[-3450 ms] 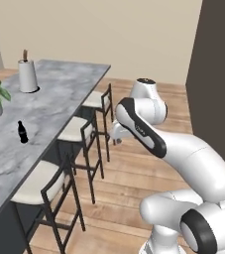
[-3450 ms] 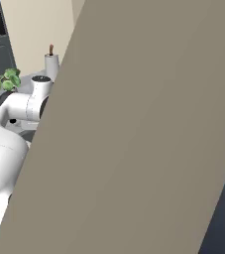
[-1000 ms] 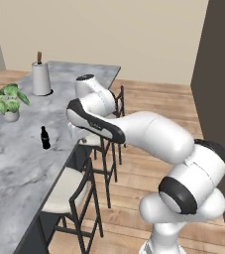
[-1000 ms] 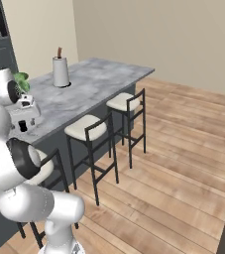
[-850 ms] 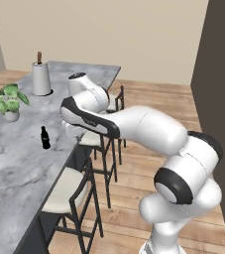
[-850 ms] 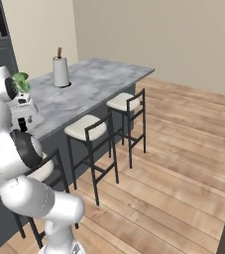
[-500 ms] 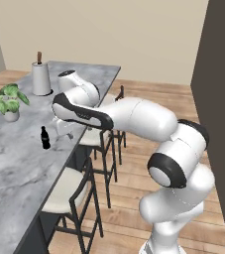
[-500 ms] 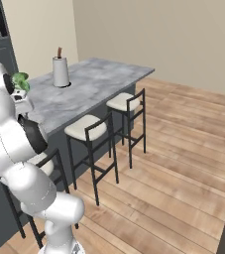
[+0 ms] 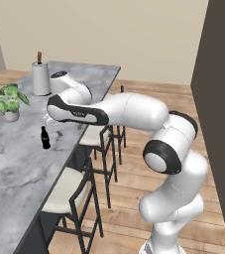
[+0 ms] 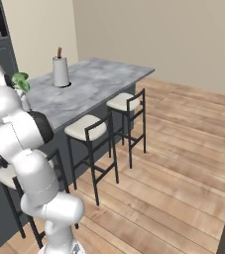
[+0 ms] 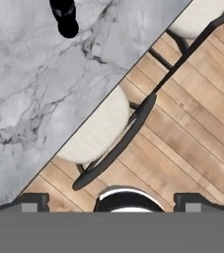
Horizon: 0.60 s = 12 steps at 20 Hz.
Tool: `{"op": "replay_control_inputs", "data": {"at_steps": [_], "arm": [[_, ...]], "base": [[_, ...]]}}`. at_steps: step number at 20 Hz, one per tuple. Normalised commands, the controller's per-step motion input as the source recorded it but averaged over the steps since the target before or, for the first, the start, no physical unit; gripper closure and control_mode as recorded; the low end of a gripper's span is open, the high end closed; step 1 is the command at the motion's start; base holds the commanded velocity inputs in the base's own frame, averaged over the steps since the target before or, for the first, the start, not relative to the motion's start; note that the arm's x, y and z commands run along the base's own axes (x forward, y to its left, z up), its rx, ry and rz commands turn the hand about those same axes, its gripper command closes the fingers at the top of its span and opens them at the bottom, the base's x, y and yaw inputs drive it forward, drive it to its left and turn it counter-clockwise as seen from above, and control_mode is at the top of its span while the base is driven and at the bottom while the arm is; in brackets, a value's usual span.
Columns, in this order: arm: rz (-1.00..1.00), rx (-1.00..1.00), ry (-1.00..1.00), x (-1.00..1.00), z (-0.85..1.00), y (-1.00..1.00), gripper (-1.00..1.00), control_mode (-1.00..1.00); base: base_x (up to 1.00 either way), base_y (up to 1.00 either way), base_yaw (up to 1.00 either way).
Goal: Place the large bottle from the dining counter next to the other large bottle outside the sink, and place the small bottle from the dining counter next to the other small bottle inside the sink.
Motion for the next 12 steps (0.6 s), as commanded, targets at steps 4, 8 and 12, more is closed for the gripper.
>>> {"op": "replay_control_inputs", "data": {"at_steps": [4, 8, 12], "arm": [[-0.08, 0.12, -0.12, 0.44, -0.13, 0.19, -1.0, -1.0], [-0.1, 0.1, -0.12, 0.3, -0.12, 0.11, -1.0, -1.0], [-0.02, 0.0, 0.05, 0.11, 0.01, 0.24, -1.0, -1.0]], "base": [[0.0, 0.0, 0.0], [0.0, 0.0, 0.0], [0.0, 0.0, 0.0]]}}
